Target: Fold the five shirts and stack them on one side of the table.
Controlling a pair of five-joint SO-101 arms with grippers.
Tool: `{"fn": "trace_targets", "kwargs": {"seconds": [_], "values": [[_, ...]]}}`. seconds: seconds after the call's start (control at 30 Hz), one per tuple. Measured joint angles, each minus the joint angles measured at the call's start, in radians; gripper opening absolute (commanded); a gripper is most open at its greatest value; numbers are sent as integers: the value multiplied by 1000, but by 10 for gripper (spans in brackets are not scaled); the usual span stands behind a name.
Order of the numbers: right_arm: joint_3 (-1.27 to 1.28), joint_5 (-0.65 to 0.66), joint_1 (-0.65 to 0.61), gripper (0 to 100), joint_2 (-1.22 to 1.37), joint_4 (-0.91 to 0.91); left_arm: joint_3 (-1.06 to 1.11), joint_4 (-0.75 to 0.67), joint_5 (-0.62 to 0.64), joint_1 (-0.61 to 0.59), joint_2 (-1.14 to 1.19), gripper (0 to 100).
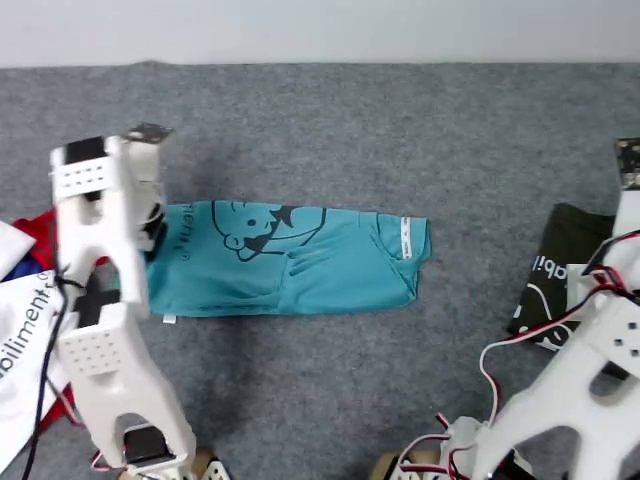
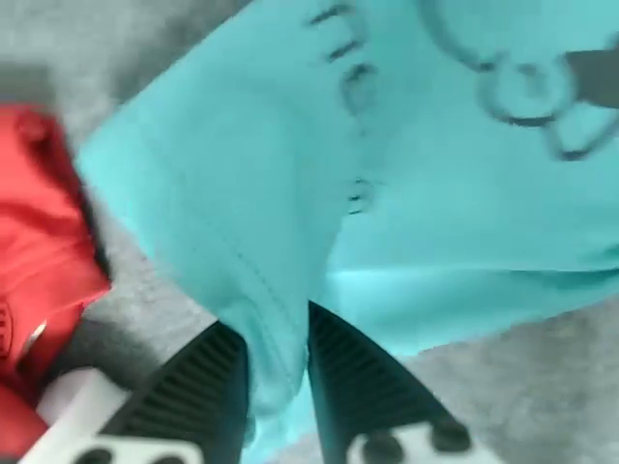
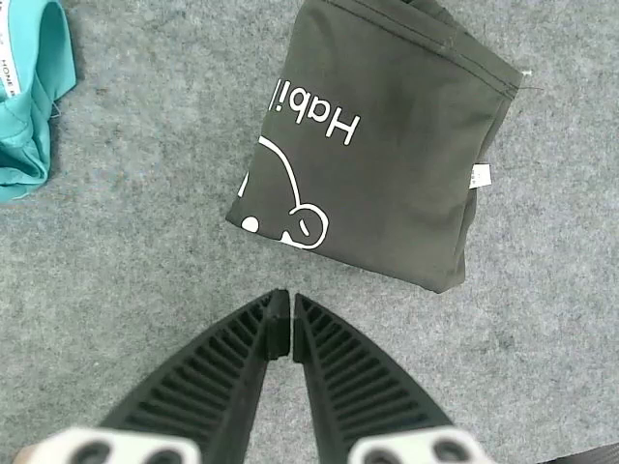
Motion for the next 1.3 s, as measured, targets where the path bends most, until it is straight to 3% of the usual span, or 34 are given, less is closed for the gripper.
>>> {"fn": "trace_targets", "kwargs": {"seconds": [0.37, 0.7, 0.93, 1.2, 1.3], "values": [[0, 0, 0, 23, 0, 0, 0, 6, 192, 327, -262, 5], [0, 0, 0, 23, 0, 0, -6, -6, 272, 667, -278, 6], [0, 0, 0, 23, 0, 0, -46, -61, 304, 799, -219, 6], [0, 0, 0, 23, 0, 0, -290, -40, 304, 885, 11, 11], [0, 0, 0, 23, 0, 0, -407, -3, 304, 905, 115, 99]]}}
